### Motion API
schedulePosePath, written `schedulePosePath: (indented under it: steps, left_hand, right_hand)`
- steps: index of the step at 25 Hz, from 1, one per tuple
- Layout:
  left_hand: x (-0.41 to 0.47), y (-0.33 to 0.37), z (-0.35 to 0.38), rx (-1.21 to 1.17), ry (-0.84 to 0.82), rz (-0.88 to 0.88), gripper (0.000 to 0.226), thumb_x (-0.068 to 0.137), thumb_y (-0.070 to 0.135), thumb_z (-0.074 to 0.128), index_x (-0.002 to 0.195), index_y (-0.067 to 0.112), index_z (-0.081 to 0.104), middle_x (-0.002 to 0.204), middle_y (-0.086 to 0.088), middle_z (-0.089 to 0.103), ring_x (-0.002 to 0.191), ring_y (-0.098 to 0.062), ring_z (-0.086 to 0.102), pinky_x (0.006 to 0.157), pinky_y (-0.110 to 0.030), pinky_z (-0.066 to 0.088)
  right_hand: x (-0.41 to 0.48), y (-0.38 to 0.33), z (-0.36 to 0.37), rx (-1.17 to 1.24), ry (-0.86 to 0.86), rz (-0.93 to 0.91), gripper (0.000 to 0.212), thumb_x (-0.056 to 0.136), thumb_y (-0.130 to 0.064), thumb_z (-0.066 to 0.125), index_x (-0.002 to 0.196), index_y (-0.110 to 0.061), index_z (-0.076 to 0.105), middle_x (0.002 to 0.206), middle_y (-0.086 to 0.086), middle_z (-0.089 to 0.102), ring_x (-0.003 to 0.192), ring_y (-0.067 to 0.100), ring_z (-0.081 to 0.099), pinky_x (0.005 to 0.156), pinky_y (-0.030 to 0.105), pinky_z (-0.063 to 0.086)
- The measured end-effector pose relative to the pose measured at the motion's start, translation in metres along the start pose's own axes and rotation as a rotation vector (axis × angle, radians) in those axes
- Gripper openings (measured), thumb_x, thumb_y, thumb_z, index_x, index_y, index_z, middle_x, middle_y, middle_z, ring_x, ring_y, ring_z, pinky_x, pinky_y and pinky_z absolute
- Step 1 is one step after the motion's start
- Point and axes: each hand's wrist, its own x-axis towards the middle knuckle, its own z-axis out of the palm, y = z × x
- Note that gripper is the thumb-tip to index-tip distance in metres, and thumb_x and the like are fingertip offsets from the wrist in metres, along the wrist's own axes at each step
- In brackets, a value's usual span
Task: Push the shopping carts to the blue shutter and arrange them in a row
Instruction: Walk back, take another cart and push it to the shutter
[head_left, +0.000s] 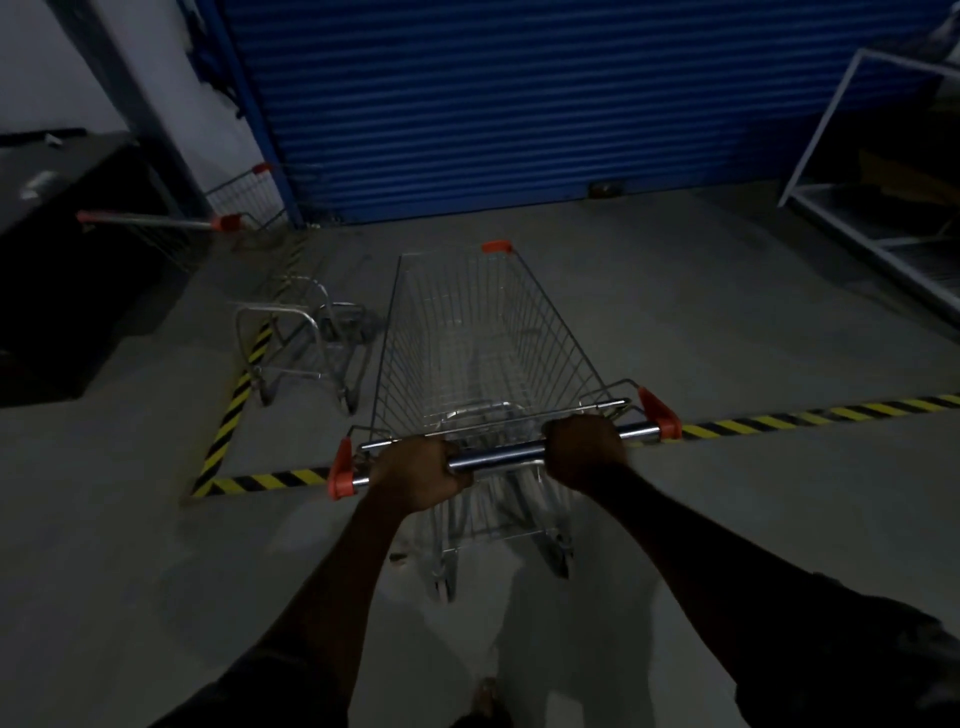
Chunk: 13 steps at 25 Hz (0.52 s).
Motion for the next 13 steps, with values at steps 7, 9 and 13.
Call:
schedulePosePath:
  steps: [7, 9, 13]
  left_hand:
    - [0.119, -0.070, -0.014, -0.082, -0.051, 0.066, 0.042, 0.077, 0.070, 0.059, 0.098, 0.035, 0.069, 0.094, 0.006, 0.075, 0.093, -0.017, 0.071, 0.073, -0.030, 0.051]
    - [0.148, -0.086, -0.015, -0.074, -0.024, 0.070, 0.040, 0.078, 0.067, 0.058, 0.100, 0.036, 0.070, 0.093, 0.005, 0.075, 0.092, -0.018, 0.071, 0.073, -0.030, 0.051]
    - [0.206, -0.116, -0.016, 0.005, 0.094, 0.075, 0.039, 0.078, 0.064, 0.051, 0.094, 0.033, 0.068, 0.086, 0.003, 0.074, 0.086, -0.019, 0.071, 0.068, -0.030, 0.049]
  right_hand:
    - [0.133, -0.016, 0.010, 0.044, -0.197, 0.210, 0.016, 0.061, -0.018, 0.081, 0.063, -0.014, 0.066, 0.061, 0.006, 0.063, 0.061, 0.030, 0.065, 0.073, 0.043, 0.054]
    - [0.168, -0.016, 0.010, 0.030, -0.214, 0.239, 0.021, 0.058, -0.021, 0.086, 0.066, -0.015, 0.067, 0.063, 0.004, 0.065, 0.063, 0.028, 0.066, 0.073, 0.039, 0.051]
    - [0.235, -0.009, 0.036, 0.109, -0.161, 0.200, 0.027, 0.048, -0.017, 0.083, 0.056, -0.019, 0.058, 0.050, 0.003, 0.057, 0.050, 0.027, 0.059, 0.064, 0.037, 0.048]
